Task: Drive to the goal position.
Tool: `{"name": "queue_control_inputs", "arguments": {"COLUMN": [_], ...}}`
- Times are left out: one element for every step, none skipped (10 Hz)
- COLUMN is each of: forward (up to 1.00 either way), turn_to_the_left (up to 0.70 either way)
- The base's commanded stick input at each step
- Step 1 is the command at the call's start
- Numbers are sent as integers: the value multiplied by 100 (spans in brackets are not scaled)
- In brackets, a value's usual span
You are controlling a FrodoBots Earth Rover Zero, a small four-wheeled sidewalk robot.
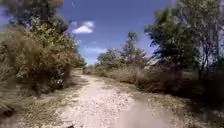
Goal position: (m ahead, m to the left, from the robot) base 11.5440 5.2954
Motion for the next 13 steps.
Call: {"name": "queue_control_inputs", "arguments": {"forward": [70, 70, 70, 70, 70, 70, 70, 70, 70, 70, 70, 70, 70], "turn_to_the_left": [0, 0, 0, 0, 0, 0, 0, 0, 0, 0, 0, 0, 0]}}
